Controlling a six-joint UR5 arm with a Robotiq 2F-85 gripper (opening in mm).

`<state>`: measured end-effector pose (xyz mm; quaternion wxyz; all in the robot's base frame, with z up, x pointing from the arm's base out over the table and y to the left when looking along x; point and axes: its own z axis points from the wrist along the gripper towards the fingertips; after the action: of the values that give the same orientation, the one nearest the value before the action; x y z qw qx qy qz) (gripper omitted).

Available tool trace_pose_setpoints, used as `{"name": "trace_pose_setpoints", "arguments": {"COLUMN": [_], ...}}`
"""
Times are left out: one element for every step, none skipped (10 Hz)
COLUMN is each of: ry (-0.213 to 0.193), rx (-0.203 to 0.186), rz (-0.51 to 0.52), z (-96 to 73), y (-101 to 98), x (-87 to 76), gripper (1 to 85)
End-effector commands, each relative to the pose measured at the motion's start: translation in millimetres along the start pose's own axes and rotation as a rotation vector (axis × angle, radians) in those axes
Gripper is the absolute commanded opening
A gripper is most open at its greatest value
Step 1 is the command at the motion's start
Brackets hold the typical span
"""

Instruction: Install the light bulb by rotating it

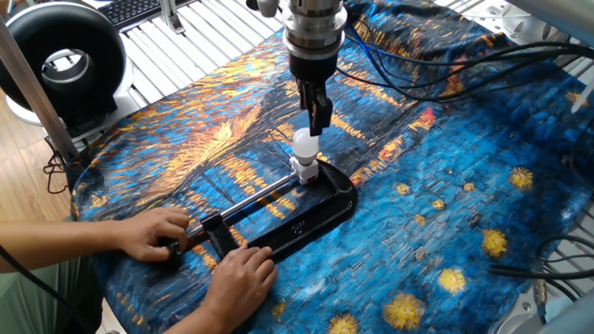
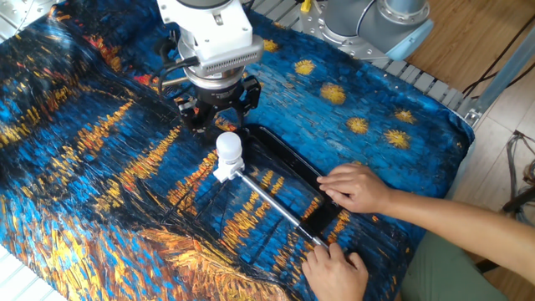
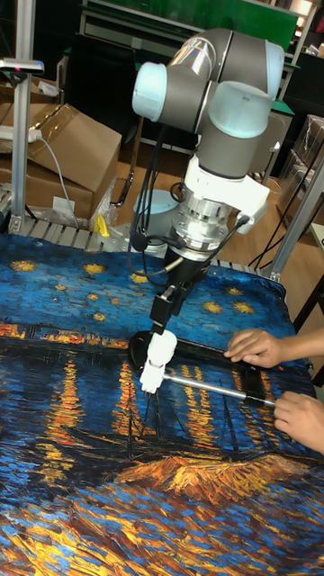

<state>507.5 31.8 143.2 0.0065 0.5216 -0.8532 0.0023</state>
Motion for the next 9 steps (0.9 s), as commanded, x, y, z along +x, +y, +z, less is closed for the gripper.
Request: {"name": "trace_pose_setpoints", "arguments": {"ry": [-0.04, -0.045, -0.042, -0.029, -0.021, -0.016, -0.013, -0.017, -0.018], "rx": [0.012, 0.019, 0.023, 0.029, 0.04, 0.041, 0.044, 0.046, 0.045], "rz": [0.017, 0.015, 0.012, 0.006, 0.003, 0.0, -0.01, -0.019, -0.02], "z": [8.2, 12.8, 14.4, 16.4, 19.1, 20.7, 22.8, 26.7, 29.5], "y": [5.7, 5.5, 5.1, 4.6, 2.4, 2.5, 2.4, 3.4, 4.8], "x": [-11.6, -13.2, -12.6, -10.2, -7.6, -5.6, -2.9, -1.5, -1.0], "gripper": [61.7, 61.7, 61.7, 61.7, 61.7, 61.7, 61.7, 61.7, 61.7]}}
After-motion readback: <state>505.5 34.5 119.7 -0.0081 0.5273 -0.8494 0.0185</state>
